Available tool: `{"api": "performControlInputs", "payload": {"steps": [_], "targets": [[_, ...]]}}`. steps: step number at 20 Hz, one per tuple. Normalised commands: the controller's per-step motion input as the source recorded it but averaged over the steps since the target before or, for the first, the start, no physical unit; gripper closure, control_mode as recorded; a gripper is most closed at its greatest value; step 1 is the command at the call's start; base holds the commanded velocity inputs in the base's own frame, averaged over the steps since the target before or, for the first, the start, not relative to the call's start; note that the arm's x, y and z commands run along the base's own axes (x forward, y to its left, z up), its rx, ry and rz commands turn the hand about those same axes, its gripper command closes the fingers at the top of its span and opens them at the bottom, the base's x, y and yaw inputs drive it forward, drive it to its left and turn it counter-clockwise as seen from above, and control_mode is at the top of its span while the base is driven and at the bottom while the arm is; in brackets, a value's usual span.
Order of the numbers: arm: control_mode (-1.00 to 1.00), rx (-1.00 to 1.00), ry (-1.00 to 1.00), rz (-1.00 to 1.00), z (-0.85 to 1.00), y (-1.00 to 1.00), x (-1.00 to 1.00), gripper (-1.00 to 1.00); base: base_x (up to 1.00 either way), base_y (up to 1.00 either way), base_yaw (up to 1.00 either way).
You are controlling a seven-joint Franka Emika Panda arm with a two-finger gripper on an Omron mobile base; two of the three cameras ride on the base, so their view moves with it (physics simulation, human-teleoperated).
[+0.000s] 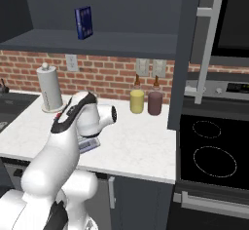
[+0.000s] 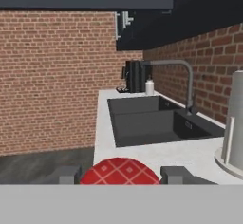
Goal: Pick the jam and place it on the digital scale for weighing, and close the cabinet.
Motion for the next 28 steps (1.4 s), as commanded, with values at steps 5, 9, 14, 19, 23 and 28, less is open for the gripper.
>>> {"api": "performControlInputs", "payload": {"steps": [5, 9, 14, 19, 23, 28], "targets": [[-1.00, -0.10, -0.08, 0.00, -0.03, -0.11, 0.15, 1.00, 0.00, 0.00, 0.00], [-1.00, -0.05, -0.04, 0.00, -0.32, -0.05, 0.14, 1.00, 0.00, 0.00, 0.00], [-1.00, -0.08, 0.00, -0.01, -0.38, -0.04, 0.25, 1.00, 0.00, 0.00, 0.00], [-1.00, -0.02, 0.04, -0.02, -0.18, -0.01, 0.31, 1.00, 0.00, 0.00, 0.00], [-1.00, 0.00, 0.00, 0.00, -0.11, -0.08, 0.17, 1.00, 0.00, 0.00, 0.00], [-1.00, 0.00, 0.02, 0.00, -0.22, -0.09, 0.03, 1.00, 0.00, 0.00, 0.00]]}}
